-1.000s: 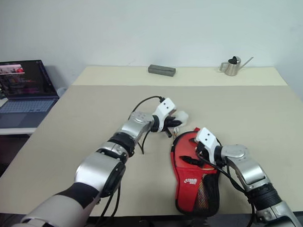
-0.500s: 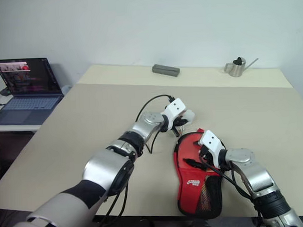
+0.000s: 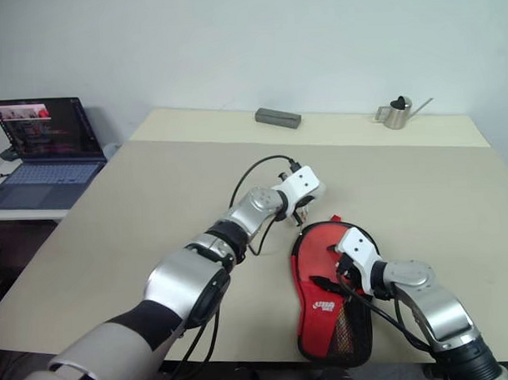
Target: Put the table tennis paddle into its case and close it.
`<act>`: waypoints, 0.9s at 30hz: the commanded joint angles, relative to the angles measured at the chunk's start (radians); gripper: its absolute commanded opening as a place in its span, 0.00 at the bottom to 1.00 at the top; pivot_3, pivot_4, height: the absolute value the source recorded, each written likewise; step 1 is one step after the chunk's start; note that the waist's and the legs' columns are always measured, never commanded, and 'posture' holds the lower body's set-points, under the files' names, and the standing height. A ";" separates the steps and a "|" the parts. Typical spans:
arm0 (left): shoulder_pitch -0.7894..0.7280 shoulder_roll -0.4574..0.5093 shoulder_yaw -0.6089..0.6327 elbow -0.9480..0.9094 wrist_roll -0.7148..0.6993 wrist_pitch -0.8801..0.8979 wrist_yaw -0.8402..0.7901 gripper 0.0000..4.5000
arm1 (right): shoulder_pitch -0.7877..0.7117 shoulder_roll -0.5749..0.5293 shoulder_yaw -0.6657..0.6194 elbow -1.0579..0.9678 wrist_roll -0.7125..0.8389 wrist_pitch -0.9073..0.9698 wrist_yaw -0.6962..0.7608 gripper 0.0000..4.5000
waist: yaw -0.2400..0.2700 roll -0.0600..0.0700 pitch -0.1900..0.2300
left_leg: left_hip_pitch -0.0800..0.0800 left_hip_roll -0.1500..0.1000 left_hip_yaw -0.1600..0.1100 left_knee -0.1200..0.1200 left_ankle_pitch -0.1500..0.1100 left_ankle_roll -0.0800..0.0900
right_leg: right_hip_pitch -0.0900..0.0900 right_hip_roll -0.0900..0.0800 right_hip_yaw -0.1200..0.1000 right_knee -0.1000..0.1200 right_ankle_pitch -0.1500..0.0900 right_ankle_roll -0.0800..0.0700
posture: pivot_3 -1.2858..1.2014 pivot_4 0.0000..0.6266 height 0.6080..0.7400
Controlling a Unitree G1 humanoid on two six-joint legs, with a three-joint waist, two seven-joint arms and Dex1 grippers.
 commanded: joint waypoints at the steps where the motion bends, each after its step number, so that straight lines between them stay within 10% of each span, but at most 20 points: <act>1: -0.038 -0.016 -0.024 -0.013 0.038 -0.045 0.039 0.04 | 0.085 -0.010 0.077 0.044 -0.006 0.112 0.000 1.00 | 0.000 0.000 0.000 | 0.000 0.000 0.000 0.000 0.000 0.000 | 0.000 0.000 0.000 0.000 0.000 0.000 | 0.52 0.24 1.00; 27: -0.098 -0.080 -0.087 0.002 0.159 -0.085 0.291 0.04 | 0.197 0.000 0.090 -0.106 0.033 0.183 -0.088 1.00 | 0.000 -0.001 -0.001 | 0.000 0.000 -0.001 0.000 0.000 -0.001 | 0.000 0.000 0.000 0.000 0.000 0.001 | 0.52 0.24 1.00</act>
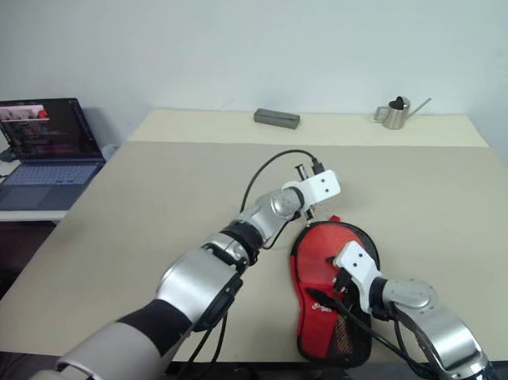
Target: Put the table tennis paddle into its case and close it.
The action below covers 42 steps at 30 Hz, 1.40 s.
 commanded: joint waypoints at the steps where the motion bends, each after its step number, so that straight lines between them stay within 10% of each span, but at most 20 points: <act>1: -0.061 -0.015 0.011 -0.023 0.002 -0.011 0.044 0.04 | 0.071 -0.010 0.090 0.063 0.002 0.111 0.008 1.00 | 0.000 0.000 0.000 | 0.000 0.000 0.000 0.000 0.000 0.000 | 0.000 0.000 0.000 0.000 0.000 0.000 | 0.52 0.24 1.00; 23: 0.012 -0.143 -0.003 -0.029 -0.013 -0.045 -0.194 0.04 | 0.060 -0.001 0.099 0.067 0.003 0.109 -0.009 1.00 | -0.002 0.000 -0.002 | 0.000 0.000 0.000 0.000 0.000 0.000 | 0.000 0.000 0.000 0.000 0.000 0.000 | 0.52 0.24 1.00; 31: -0.013 -0.132 0.073 -0.045 -0.114 -0.083 -0.332 0.65 | 0.024 -0.005 0.103 0.103 0.004 0.099 0.008 1.00 | -0.007 -0.001 -0.002 | 0.005 0.000 0.000 -0.001 0.000 0.000 | 0.004 0.000 0.001 0.000 -0.001 0.002 | 0.52 0.24 1.00; 42: -0.078 0.163 0.192 -0.120 -0.250 -0.164 -0.586 0.65 | -0.050 0.002 0.108 0.163 0.004 0.076 0.068 1.00 | -0.037 0.000 -0.002 | 0.012 0.001 0.001 -0.004 0.000 0.000 | 0.008 0.002 0.003 0.001 -0.003 0.004 | 0.52 0.24 1.00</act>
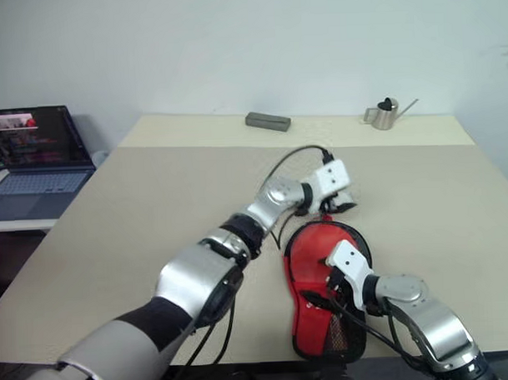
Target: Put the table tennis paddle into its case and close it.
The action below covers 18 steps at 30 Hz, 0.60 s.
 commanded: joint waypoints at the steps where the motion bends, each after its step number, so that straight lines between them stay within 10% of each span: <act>1: -0.034 0.163 0.022 -0.064 -0.023 -0.044 -0.073 0.65 | 0.019 -0.004 0.057 0.116 0.003 0.058 0.030 1.00 | -0.006 0.000 0.000 | 0.001 0.000 0.000 0.000 0.000 0.000 | 0.000 0.000 0.000 0.000 0.000 0.000 | 0.52 0.24 1.00; 10: 0.097 0.440 0.126 -0.286 -0.245 0.100 -0.538 0.65 | -0.011 -0.046 -0.012 0.109 0.065 0.055 0.116 1.00 | 0.005 -0.001 0.000 | 0.000 0.001 0.003 0.000 0.000 0.000 | 0.000 -0.001 -0.001 -0.001 0.002 -0.004 | 0.52 0.24 1.00; 18: 0.475 0.541 0.120 -0.974 -0.500 0.599 -0.727 0.65 | -0.053 -0.222 -0.209 -0.034 0.261 0.181 0.236 1.00 | 0.013 0.000 0.002 | -0.003 0.002 -0.002 0.001 -0.001 -0.001 | -0.001 -0.002 0.000 -0.001 0.000 -0.005 | 0.52 0.24 1.00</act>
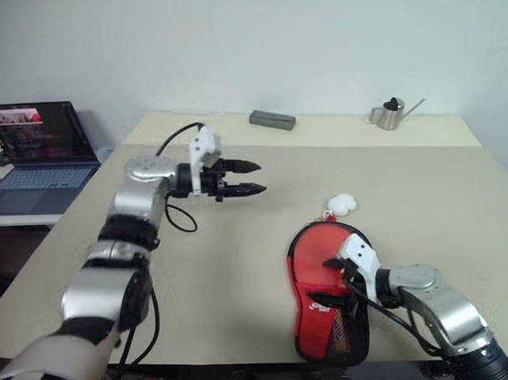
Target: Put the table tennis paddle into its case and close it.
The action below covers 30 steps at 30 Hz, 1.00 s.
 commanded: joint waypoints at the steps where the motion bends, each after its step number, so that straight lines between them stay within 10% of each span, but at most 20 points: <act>1: 0.134 0.046 -0.026 -0.327 -0.106 0.191 -0.042 0.65 | -0.017 -0.088 -0.133 -0.065 0.130 0.112 0.059 1.00 | 0.001 0.000 0.002 | 0.000 0.000 -0.001 0.000 0.000 0.000 | 0.000 0.000 0.000 0.000 0.000 0.000 | 0.52 0.24 1.00; 11: 0.369 0.058 -0.146 -0.677 -0.148 0.304 0.061 0.65 | -0.064 -0.290 -0.413 -0.028 0.311 0.187 0.154 1.00 | 0.013 0.002 0.009 | 0.000 -0.001 -0.005 0.002 -0.001 0.002 | 0.001 0.000 0.001 0.000 0.000 0.000 | 0.52 0.24 1.00; 23: 0.221 -0.146 -0.308 -0.363 0.004 0.026 0.186 0.65 | -0.072 -0.407 -0.414 0.114 0.230 0.072 0.207 1.00 | 0.014 0.003 0.009 | -0.003 -0.002 -0.003 0.004 -0.002 0.004 | -0.001 0.000 0.002 -0.001 0.000 0.000 | 0.52 0.24 1.00; 30: 0.187 -0.208 -0.296 -0.339 -0.038 0.103 0.176 1.00 | -0.068 -0.446 -0.468 0.083 0.279 0.116 0.238 1.00 | 0.015 0.005 0.011 | -0.004 -0.002 -0.003 0.004 -0.002 0.004 | -0.002 0.000 0.002 0.000 0.000 0.000 | 0.52 0.24 1.00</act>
